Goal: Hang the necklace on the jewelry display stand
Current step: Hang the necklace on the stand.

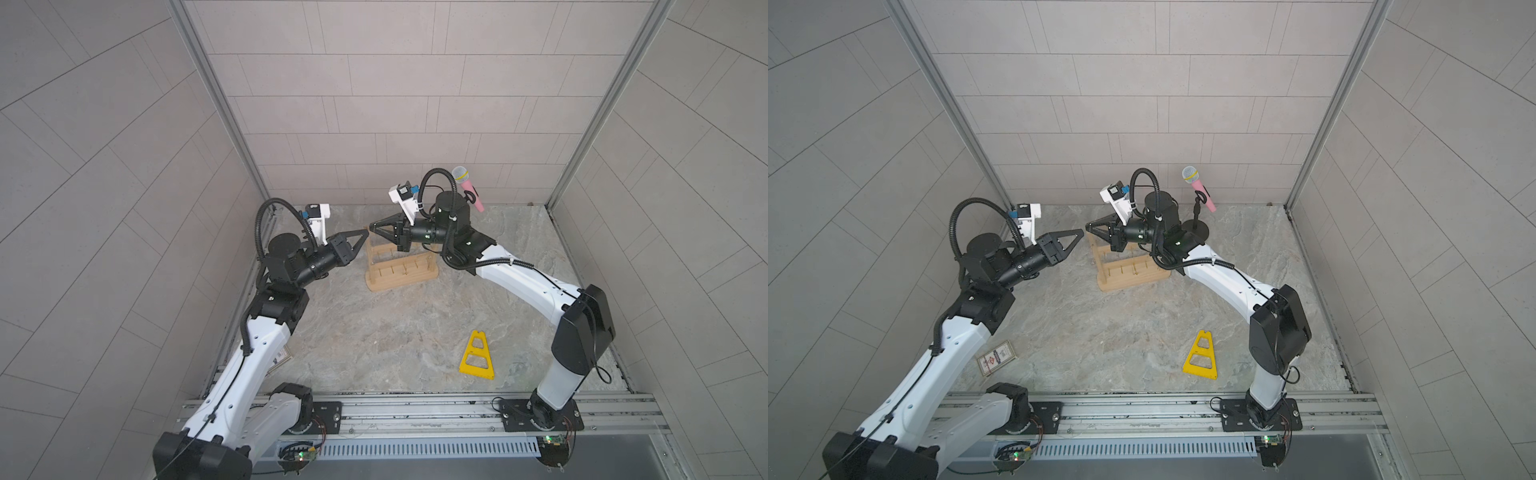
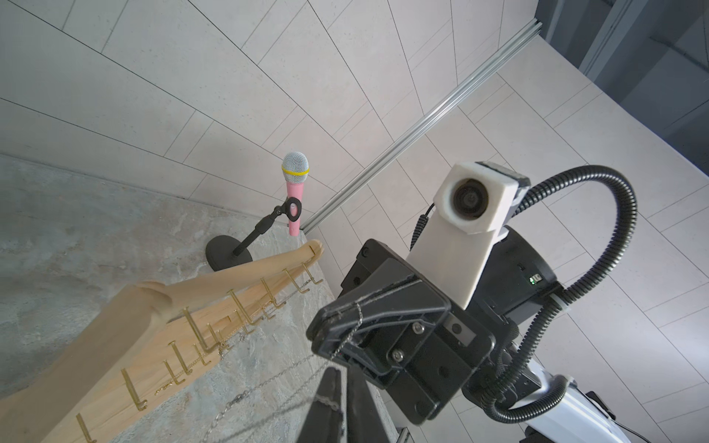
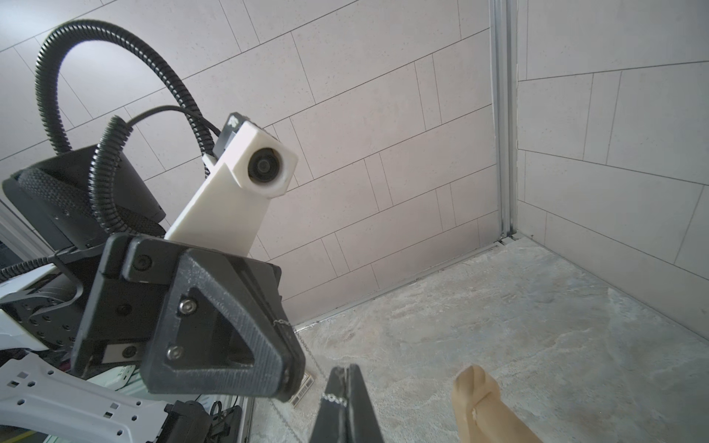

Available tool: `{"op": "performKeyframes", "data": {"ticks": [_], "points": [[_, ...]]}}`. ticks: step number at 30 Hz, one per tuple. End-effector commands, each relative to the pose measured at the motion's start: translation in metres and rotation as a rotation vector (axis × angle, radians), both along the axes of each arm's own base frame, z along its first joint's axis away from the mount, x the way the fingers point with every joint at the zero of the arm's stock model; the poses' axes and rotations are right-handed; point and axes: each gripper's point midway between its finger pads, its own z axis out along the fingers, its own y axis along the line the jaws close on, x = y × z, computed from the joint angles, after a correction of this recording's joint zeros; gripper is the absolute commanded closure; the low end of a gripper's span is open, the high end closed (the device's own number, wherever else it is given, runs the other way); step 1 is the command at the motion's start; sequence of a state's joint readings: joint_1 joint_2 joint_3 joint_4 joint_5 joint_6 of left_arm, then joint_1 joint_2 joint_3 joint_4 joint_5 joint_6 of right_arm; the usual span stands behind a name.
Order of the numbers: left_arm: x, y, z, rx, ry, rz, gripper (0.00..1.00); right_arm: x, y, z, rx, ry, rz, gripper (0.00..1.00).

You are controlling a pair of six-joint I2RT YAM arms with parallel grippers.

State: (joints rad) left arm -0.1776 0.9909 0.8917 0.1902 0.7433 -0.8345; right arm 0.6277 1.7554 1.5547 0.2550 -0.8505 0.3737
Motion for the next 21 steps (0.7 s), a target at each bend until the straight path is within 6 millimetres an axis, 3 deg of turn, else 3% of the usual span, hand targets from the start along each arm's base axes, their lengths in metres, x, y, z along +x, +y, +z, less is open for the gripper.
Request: {"op": "performKeyframes", "data": {"ticks": [1, 7, 21], "points": [[0.0, 0.004, 0.016, -0.022, -0.059, -0.009, 0.9, 0.0, 0.003, 0.021, 0.045, -0.053, 0.033, 0.95], [0.01, 0.009, 0.014, -0.032, -0.059, -0.003, 0.9, 0.015, 0.006, 0.017, 0.05, -0.038, 0.022, 0.94], [0.031, 0.003, 0.006, -0.068, -0.048, -0.035, 0.9, 0.038, -0.013, 0.009, 0.053, -0.013, -0.019, 0.94]]}}
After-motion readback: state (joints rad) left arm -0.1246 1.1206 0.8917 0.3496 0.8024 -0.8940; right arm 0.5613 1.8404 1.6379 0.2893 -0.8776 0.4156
